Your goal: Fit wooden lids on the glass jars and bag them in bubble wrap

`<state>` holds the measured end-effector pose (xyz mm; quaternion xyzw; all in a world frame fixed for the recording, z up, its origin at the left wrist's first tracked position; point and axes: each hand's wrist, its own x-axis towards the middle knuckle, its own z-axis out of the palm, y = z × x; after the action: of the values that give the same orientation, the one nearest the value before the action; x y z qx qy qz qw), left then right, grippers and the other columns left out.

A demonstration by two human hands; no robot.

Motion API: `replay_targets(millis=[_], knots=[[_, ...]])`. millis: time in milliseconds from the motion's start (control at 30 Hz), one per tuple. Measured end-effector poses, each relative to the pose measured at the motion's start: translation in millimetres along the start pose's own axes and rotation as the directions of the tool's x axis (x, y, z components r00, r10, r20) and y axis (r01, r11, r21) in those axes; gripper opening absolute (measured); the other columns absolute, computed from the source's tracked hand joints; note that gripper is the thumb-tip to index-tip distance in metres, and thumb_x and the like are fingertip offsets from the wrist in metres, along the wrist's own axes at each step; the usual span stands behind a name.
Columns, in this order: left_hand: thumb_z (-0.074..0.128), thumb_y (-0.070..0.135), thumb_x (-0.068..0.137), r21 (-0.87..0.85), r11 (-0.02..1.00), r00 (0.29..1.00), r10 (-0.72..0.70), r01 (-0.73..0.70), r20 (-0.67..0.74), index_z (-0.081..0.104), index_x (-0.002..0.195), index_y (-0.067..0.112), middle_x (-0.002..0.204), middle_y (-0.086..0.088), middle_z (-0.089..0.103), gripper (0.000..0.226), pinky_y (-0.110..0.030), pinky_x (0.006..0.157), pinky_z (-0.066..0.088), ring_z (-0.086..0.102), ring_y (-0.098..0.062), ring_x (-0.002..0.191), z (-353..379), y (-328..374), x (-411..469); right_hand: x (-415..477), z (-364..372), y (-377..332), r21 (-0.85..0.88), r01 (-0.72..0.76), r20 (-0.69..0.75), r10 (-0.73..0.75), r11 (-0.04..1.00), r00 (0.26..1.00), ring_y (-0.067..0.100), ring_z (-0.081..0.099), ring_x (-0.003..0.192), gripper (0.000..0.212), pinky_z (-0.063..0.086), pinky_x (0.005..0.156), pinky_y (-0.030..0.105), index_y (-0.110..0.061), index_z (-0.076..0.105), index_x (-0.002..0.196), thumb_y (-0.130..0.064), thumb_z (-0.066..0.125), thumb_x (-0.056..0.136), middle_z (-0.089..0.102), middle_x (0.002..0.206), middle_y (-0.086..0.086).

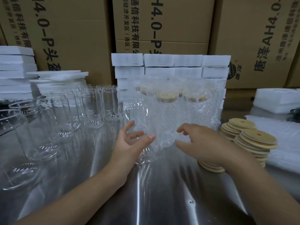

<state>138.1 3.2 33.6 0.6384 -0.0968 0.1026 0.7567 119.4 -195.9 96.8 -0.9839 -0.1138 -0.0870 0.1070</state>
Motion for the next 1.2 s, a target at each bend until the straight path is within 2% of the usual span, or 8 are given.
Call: replay_targets(millis=[100, 233, 433, 600, 767, 900, 1067, 1200], knots=[[0.082, 0.054, 0.038, 0.035, 0.999, 0.998, 0.025, -0.023, -0.058, 0.047, 0.113, 0.05, 0.115, 0.0, 0.064, 0.083, -0.041, 0.088, 0.055, 0.068, -0.008, 0.099, -3, 2, 1, -4, -2, 9, -0.206, -0.079, 0.235, 0.127, 0.975, 0.964, 0.021, 0.046, 0.125, 0.058, 0.038, 0.091, 0.029, -0.028, 0.031, 0.142, -0.042, 0.051, 0.089, 0.043, 0.141, 0.0], [0.083, 0.043, 0.05, 0.052, 0.997, 0.996, 0.058, -0.055, -0.063, 0.045, 0.116, 0.049, 0.115, 0.005, 0.064, 0.076, -0.02, 0.074, 0.05, 0.066, -0.011, 0.105, -2, 1, 0, -3, 3, 10, -0.232, -0.094, 0.346, 0.172, 0.968, 0.922, 0.022, 0.046, 0.125, 0.063, 0.038, 0.091, 0.027, -0.029, 0.028, 0.145, -0.035, 0.052, 0.087, 0.047, 0.139, 0.001], [0.082, 0.038, 0.054, 0.083, 0.993, 0.997, 0.081, -0.079, -0.02, 0.042, 0.131, 0.039, 0.118, 0.005, 0.061, 0.087, -0.018, 0.072, 0.05, 0.063, -0.009, 0.108, 2, 4, -4, -1, 8, 15, -0.325, -0.116, 0.357, 0.235, 0.939, 0.904, 0.025, 0.044, 0.128, 0.067, 0.04, 0.098, 0.029, -0.023, 0.027, 0.146, -0.027, 0.053, 0.085, 0.042, 0.142, 0.004], [0.085, 0.039, 0.054, 0.106, 0.99, 0.996, 0.094, -0.094, -0.003, 0.042, 0.127, 0.041, 0.119, 0.006, 0.061, 0.086, -0.016, 0.071, 0.051, 0.063, -0.007, 0.107, 1, 3, -5, 1, 11, 19, -0.399, -0.119, 0.328, 0.263, 0.909, 0.907, 0.022, 0.05, 0.121, 0.064, 0.042, 0.087, 0.026, -0.023, 0.036, 0.14, -0.033, 0.059, 0.081, 0.05, 0.134, 0.003], [0.084, 0.047, 0.048, 0.172, 0.978, 0.993, 0.119, -0.117, -0.003, 0.042, 0.117, 0.053, 0.117, 0.013, 0.06, 0.081, -0.01, 0.069, 0.05, 0.061, 0.002, 0.104, 0, 2, -4, 6, 9, 16, -0.25, -0.177, 0.165, 0.222, 0.952, 0.961, 0.022, 0.05, 0.119, 0.07, 0.04, 0.084, 0.03, -0.029, 0.036, 0.14, -0.061, 0.052, 0.079, 0.051, 0.134, -0.001], [0.08, 0.061, 0.037, 0.248, 0.959, 0.989, 0.144, -0.135, -0.019, 0.041, 0.111, 0.059, 0.114, 0.017, 0.058, 0.083, -0.02, 0.082, 0.048, 0.058, 0.003, 0.105, 0, 1, -4, 7, 4, 6, -0.115, -0.142, -0.161, 0.123, 0.983, 0.979, 0.024, 0.05, 0.115, 0.065, 0.038, 0.079, 0.032, -0.032, 0.039, 0.138, -0.06, 0.046, 0.08, 0.048, 0.133, 0.0], [0.08, 0.064, 0.038, 0.326, 0.935, 0.987, 0.157, -0.141, -0.025, 0.038, 0.111, 0.064, 0.113, 0.022, 0.056, 0.084, -0.018, 0.082, 0.046, 0.055, 0.006, 0.106, -2, -1, -2, 5, -7, -5, 0.337, 0.047, -0.536, 0.15, 0.94, 0.831, 0.013, 0.055, 0.095, 0.066, 0.044, 0.077, 0.032, -0.035, 0.043, 0.132, -0.054, 0.044, 0.069, 0.046, 0.12, -0.002], [0.09, 0.058, 0.044, 0.399, 0.899, 0.981, 0.194, -0.181, 0.008, 0.038, 0.128, 0.053, 0.114, 0.024, 0.054, 0.099, -0.023, 0.088, 0.047, 0.052, 0.005, 0.111, -1, -1, -5, 0, -9, -10, 0.557, 0.331, -0.705, 0.221, 0.762, 0.674, -0.011, 0.052, 0.091, 0.051, 0.046, 0.066, 0.008, -0.038, 0.048, 0.119, -0.039, 0.056, 0.068, 0.038, 0.108, -0.012]])
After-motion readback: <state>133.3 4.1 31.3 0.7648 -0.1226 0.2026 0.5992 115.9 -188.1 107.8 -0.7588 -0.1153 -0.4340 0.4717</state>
